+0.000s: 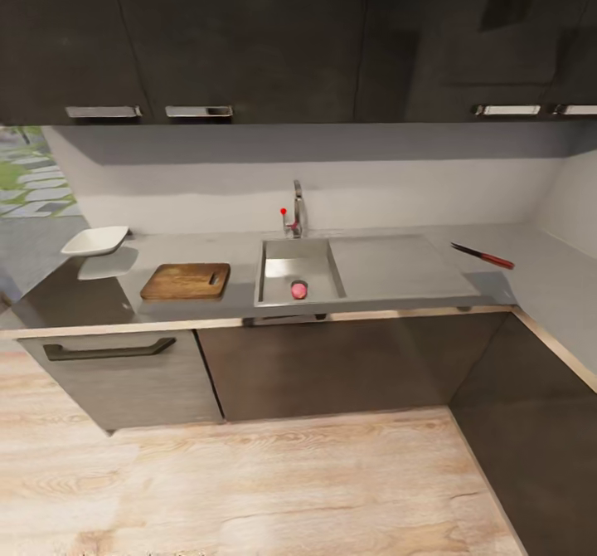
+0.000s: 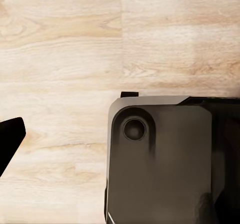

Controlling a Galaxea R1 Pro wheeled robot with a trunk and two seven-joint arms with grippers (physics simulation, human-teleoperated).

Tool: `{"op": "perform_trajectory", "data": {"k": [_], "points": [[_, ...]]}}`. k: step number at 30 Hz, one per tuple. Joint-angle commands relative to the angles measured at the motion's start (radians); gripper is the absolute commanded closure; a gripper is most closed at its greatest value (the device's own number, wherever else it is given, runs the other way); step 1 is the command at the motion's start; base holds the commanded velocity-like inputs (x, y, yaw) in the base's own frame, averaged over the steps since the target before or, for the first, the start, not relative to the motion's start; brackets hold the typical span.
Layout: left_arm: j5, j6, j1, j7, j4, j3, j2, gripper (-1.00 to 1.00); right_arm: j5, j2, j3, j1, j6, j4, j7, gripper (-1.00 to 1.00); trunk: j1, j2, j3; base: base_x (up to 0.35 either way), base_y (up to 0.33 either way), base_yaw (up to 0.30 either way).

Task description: In the kitchen, take the Vidalia onion out of the sink, dice it on the chopping board with the paring knife, put the diced onion into the bowl on the countertop, then place both the paring knife and the chopping board into the sink.

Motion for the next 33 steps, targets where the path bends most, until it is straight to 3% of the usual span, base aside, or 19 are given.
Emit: {"op": "perform_trajectory", "data": {"k": [1,20,33], "points": [[0.0,-0.003,0.0,0.003,0.0,0.0,0.0,-1.0,-0.009,-0.001,0.006,0.0,-0.001,-0.002,0.002,-1.0,0.001,-0.002,-0.002,0.0,0.0,0.134],[0.0,-0.003,0.0,0.003,0.0,0.0,0.0,-1.0,-0.007,-0.001,0.006,0.0,-0.001,-0.002,0.004,-1.0,0.001,-0.002,-0.002,0.0,-0.008,0.02],[0.0,-0.003,0.0,0.003,0.002,0.0,0.0,-1.0,-0.005,-0.001,0.007,0.0,-0.002,-0.002,0.003,-1.0,0.001,-0.002,-0.002,0.0,-0.277,0.0]]}}
